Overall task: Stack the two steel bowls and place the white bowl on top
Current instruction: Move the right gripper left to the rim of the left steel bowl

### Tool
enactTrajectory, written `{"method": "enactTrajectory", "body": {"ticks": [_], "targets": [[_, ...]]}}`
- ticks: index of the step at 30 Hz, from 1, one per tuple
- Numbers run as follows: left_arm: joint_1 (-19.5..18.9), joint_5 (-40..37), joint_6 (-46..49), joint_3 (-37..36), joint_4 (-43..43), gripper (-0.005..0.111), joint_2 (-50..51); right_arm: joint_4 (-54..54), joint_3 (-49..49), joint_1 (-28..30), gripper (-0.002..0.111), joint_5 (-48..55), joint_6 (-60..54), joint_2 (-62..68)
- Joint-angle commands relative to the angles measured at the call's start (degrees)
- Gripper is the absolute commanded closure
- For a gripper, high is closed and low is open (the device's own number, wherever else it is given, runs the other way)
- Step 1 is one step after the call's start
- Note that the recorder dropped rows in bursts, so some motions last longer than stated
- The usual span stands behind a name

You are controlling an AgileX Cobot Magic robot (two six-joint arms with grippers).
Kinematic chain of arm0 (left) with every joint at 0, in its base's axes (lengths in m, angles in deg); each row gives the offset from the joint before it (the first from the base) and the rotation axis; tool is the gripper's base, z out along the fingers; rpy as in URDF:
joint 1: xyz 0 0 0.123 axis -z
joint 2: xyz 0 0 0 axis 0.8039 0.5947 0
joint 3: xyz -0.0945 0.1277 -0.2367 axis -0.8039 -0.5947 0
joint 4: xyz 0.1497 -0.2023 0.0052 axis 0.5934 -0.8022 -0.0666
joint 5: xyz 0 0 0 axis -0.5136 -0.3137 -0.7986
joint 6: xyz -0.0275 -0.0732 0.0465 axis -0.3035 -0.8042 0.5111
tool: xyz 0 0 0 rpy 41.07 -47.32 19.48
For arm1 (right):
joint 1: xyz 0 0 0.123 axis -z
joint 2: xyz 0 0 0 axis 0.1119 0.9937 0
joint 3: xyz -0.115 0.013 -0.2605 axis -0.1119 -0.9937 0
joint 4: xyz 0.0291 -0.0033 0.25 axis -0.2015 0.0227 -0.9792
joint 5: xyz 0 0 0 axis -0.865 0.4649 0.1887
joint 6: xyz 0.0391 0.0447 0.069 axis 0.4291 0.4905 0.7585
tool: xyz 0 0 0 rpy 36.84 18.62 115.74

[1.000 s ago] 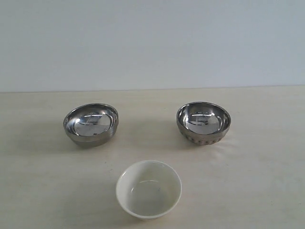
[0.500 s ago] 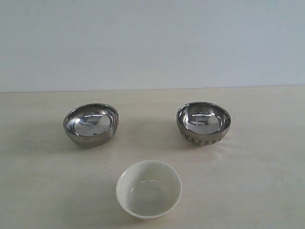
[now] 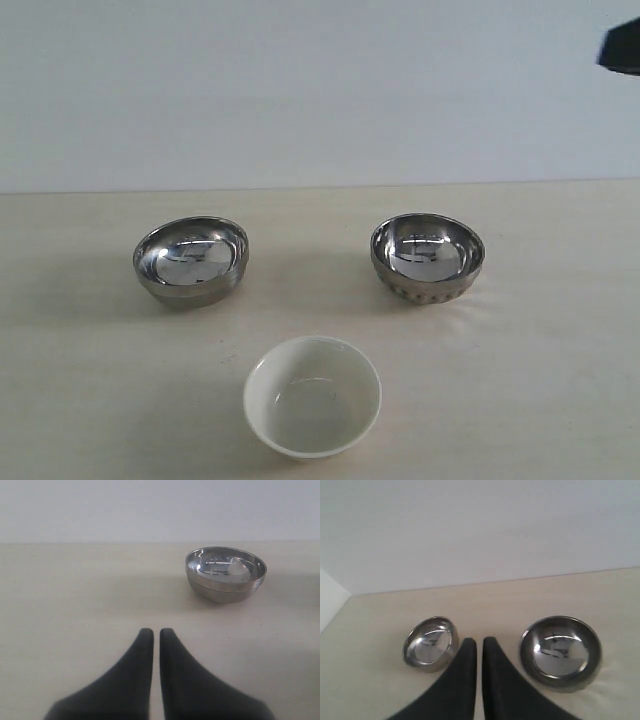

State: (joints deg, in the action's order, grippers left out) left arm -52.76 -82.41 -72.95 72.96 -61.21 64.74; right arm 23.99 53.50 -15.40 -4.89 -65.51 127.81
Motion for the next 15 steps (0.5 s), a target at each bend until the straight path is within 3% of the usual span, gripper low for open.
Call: {"method": "enactTrajectory", "body": {"ticks": [1, 8, 15], "targets": [[-0.2, 0.1, -0.5, -0.2, -0.5, 0.103, -0.4, -2.4, 9.1, -8.0, 0.108, 0.4, -5.8, 12.9], [-0.2, 0.1, -0.5, -0.2, -0.5, 0.103, -0.4, -0.9, 15.8, -22.7, 0.108, -4.1, -6.0, 28.2], [-0.2, 0.1, -0.5, -0.2, -0.5, 0.103, -0.4, 1.3, 16.0, -27.1, 0.108, -9.5, -5.5, 38.3]]}}
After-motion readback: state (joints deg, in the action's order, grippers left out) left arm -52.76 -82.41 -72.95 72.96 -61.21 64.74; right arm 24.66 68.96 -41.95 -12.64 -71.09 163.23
